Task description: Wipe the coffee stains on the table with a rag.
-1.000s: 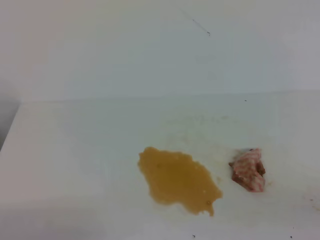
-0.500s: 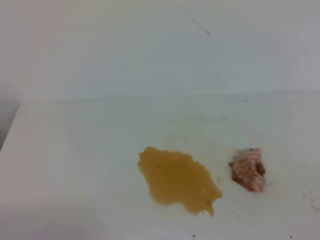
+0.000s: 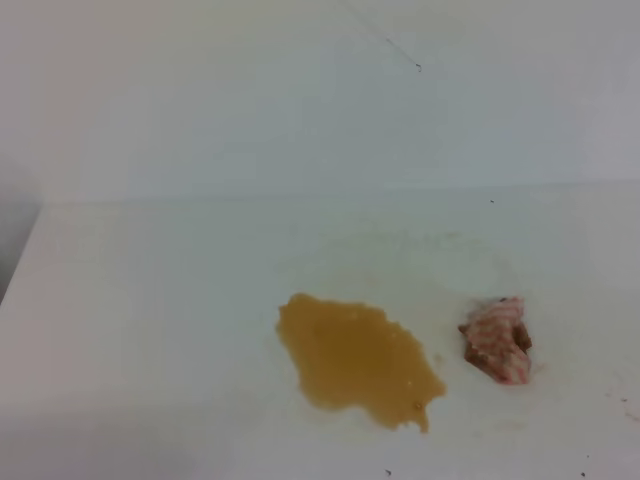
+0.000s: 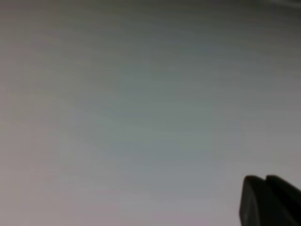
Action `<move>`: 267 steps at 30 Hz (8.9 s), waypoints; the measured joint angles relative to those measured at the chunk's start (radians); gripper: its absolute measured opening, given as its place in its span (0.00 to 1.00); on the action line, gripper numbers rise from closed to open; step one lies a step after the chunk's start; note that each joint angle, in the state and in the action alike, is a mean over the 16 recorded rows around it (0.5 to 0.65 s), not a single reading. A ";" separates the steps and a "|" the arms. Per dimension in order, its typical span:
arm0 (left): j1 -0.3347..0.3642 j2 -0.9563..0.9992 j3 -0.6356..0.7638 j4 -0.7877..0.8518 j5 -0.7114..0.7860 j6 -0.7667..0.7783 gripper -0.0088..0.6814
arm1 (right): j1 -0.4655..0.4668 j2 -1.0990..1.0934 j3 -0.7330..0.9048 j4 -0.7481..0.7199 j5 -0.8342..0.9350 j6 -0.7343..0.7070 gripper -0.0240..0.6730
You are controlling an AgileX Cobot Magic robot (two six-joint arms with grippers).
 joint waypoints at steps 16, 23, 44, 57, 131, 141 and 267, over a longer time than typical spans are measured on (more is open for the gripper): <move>0.000 0.000 0.000 0.000 0.000 0.000 0.01 | 0.002 0.397 -0.462 -0.043 0.661 0.021 0.03; 0.000 0.000 0.000 0.000 0.000 0.000 0.01 | 0.004 0.468 -0.497 0.028 0.871 0.020 0.03; 0.000 0.000 0.000 0.000 0.000 0.000 0.01 | 0.122 0.755 -0.551 0.129 1.034 -0.313 0.03; 0.000 0.000 0.000 0.000 0.000 0.000 0.01 | 0.311 1.113 -0.753 -0.035 1.235 -0.437 0.03; 0.000 0.000 0.000 0.000 0.000 0.000 0.01 | 0.395 1.962 -1.067 0.420 1.573 -0.263 0.03; 0.000 0.000 0.000 0.000 0.000 0.000 0.01 | 0.504 1.977 -1.125 0.736 1.597 -0.398 0.03; 0.000 0.000 0.000 0.000 0.000 0.000 0.01 | 0.383 2.203 -1.171 0.494 1.398 -0.421 0.03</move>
